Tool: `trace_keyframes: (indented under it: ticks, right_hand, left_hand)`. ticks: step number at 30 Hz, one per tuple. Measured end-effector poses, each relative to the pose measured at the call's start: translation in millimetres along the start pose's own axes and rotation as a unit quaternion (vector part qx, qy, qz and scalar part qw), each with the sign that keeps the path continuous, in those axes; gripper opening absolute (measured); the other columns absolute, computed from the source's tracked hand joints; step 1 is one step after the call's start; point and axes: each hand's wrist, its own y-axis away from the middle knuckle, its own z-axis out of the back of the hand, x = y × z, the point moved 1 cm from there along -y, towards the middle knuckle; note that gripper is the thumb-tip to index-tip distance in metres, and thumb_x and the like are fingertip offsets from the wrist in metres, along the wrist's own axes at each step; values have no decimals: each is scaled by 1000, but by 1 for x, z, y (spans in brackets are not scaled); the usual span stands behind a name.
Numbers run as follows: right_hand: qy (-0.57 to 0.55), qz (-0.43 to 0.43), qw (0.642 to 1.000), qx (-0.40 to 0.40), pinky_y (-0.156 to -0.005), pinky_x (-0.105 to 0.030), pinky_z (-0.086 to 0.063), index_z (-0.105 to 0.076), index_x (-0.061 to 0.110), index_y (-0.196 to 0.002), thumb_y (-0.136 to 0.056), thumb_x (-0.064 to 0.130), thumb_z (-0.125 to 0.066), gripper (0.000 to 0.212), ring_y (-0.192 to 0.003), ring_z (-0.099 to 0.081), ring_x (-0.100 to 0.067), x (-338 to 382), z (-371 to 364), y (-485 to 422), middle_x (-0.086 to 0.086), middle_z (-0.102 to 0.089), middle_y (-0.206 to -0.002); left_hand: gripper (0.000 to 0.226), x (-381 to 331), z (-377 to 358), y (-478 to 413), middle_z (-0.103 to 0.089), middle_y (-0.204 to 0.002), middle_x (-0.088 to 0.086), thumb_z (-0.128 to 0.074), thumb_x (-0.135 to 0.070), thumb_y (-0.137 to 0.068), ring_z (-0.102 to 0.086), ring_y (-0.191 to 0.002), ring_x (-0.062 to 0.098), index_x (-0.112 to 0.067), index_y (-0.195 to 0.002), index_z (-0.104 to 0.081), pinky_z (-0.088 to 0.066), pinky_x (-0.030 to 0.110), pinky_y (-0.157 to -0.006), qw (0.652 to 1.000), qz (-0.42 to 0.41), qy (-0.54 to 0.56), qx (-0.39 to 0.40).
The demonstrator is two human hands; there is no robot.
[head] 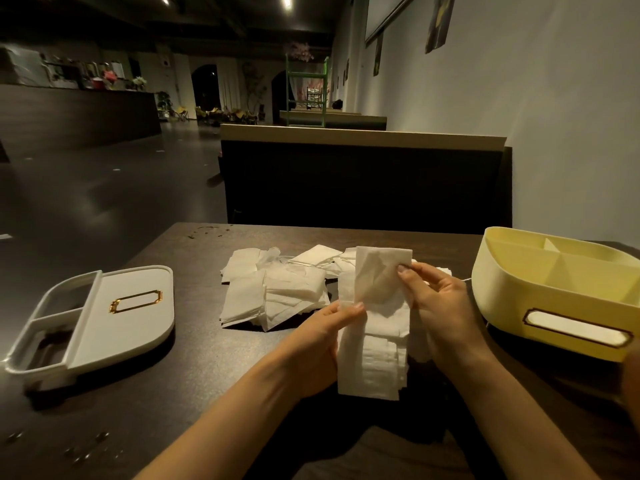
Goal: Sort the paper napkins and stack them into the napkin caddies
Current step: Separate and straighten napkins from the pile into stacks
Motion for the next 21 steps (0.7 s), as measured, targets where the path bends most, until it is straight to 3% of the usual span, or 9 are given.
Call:
trace_keyframes:
  ticks: [4, 6, 9, 12, 15, 19, 21]
  right_hand:
    - [-17, -12, 999, -40, -57, -15, -54, -67, 14, -93, -90, 8, -56, 13, -72, -67, -6, 1, 6, -3, 1, -69, -84]
    - [-28, -39, 998, -30, -59, -22, -57, -67, 16, -90, -91, 10, -56, 13, -77, -68, -13, -1, 5, -4, -2, -70, -86]
    - [-44, -59, 996, -47, -71, -35, -58, -65, 17, -89, -93, 13, -52, 14, -86, -66, -20, 1, 7, -4, -4, -69, -90]
    - [-98, -80, 989, -83, -59, -27, -52, -59, 20, -88, -97, 16, -46, 17, -81, -61, -13, 9, 13, -6, 0, -65, -89]
    - [-128, -109, 978, -119, -66, -31, -48, -56, 21, -83, -98, 18, -45, 19, -77, -55, -11, 13, 18, -6, 2, -60, -83]
    - [-106, -147, 981, -70, -69, -36, -48, -57, 17, -88, -97, 21, -45, 16, -77, -56, -14, 12, 15, -4, -1, -59, -82]
    - [-74, -166, 983, -20, -73, -36, -47, -60, 14, -94, -97, 20, -44, 17, -75, -56, -15, 12, 13, -2, -2, -59, -81]
  left_hand:
    - [36, -1, 2, 0, -61, -115, 18, -60, -21, -85, -59, -102, 31, -5, -118, -59, -54, 40, -82, 999, -12, 34, 11]
    - [33, -1, 2, 1, -64, -110, 17, -58, -18, -86, -62, -96, 29, -6, -117, -59, -57, 37, -76, 999, -9, 41, 24]
    - [40, -1, 2, 0, -60, -122, 22, -59, -15, -87, -62, -101, 31, -4, -124, -56, -55, 40, -82, 999, -9, 36, 31]
    - [50, -2, 3, 1, -60, -122, 22, -63, -14, -76, -63, -101, 31, -4, -125, -56, -56, 40, -80, 998, -13, 48, 34]
    - [44, -5, 8, 1, -65, -114, 20, -64, -18, -76, -67, -93, 31, -6, -118, -62, -57, 41, -77, 997, -14, 73, 29]
    - [54, -10, 14, 1, -61, -122, 23, -71, -14, -71, -66, -95, 36, -7, -123, -57, -59, 44, -68, 994, -36, 101, -14]
    - [51, -13, 17, 1, -67, -112, 19, -69, -15, -69, -68, -89, 33, -10, -120, -60, -59, 40, -63, 992, -60, 106, -19]
